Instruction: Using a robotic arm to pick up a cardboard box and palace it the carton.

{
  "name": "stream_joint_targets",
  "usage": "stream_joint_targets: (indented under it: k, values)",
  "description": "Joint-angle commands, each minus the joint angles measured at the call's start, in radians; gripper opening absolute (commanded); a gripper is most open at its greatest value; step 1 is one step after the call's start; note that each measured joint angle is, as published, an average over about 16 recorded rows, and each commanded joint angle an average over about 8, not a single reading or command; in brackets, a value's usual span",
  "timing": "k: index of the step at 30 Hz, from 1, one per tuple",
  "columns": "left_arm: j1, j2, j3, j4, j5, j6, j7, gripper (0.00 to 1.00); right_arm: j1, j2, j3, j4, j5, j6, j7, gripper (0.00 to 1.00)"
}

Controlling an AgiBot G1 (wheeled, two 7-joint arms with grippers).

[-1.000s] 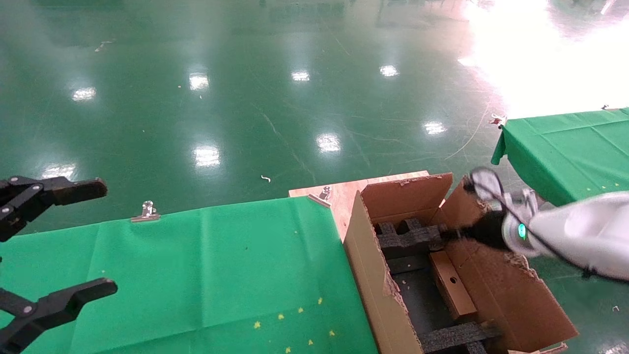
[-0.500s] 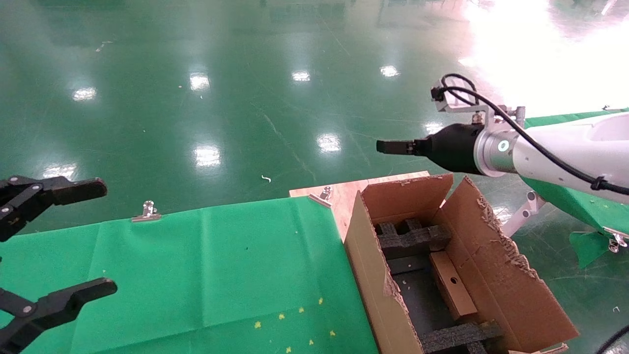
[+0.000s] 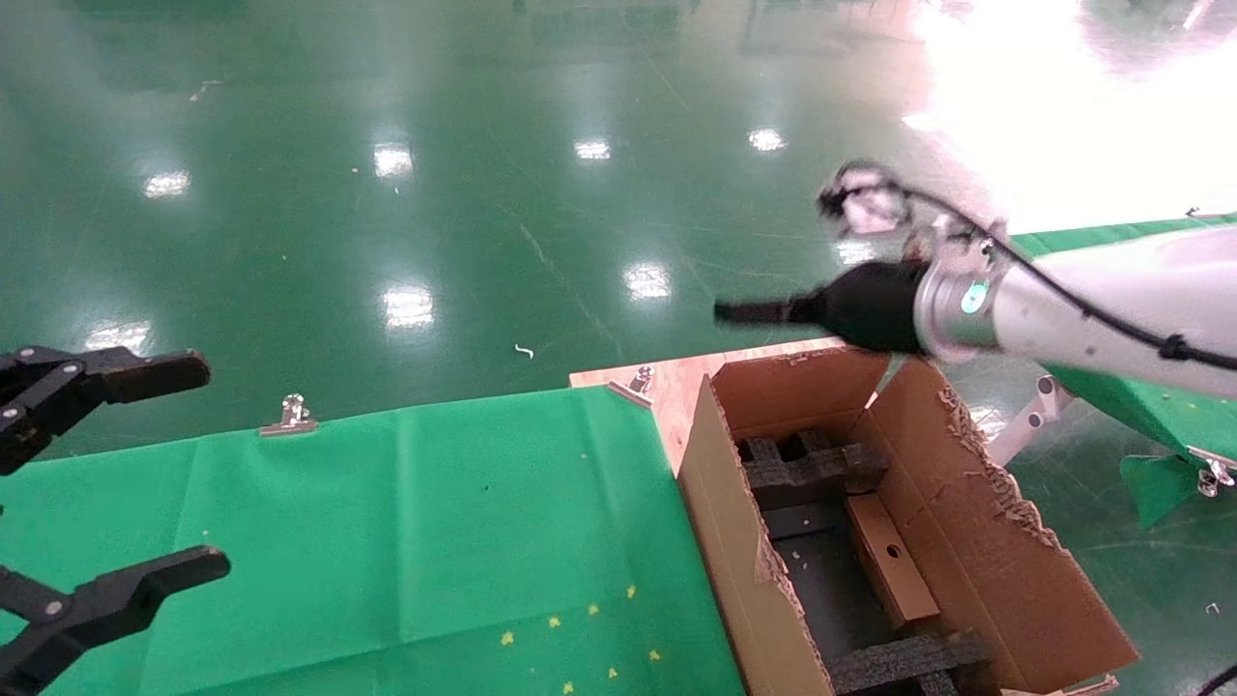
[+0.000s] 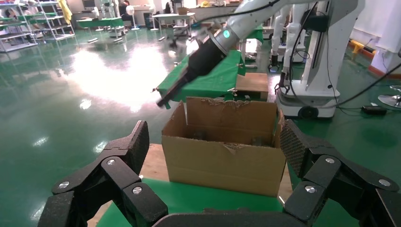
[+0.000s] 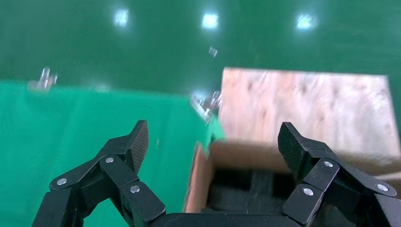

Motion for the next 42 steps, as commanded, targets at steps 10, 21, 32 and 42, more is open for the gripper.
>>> stream_joint_targets:
  k: [10, 21, 32, 42]
  values:
    - [0.000, 0.000, 0.000, 0.000, 0.000, 0.000, 0.000, 1.00, -0.161, -0.018, 0.268, -0.016, 0.209, -0.183, -0.347, 1.00]
    - [0.000, 0.000, 0.000, 0.000, 0.000, 0.000, 0.000, 1.00, -0.317, -0.036, 0.529, -0.031, 0.414, -0.362, -0.686, 1.00]
    - [0.000, 0.000, 0.000, 0.000, 0.000, 0.000, 0.000, 1.00, -0.474, -0.054, 0.790, -0.046, 0.618, -0.541, -1.025, 1.00]
    - [0.000, 0.000, 0.000, 0.000, 0.000, 0.000, 0.000, 1.00, -0.618, -0.070, 1.030, -0.060, 0.805, -0.705, -1.336, 1.00]
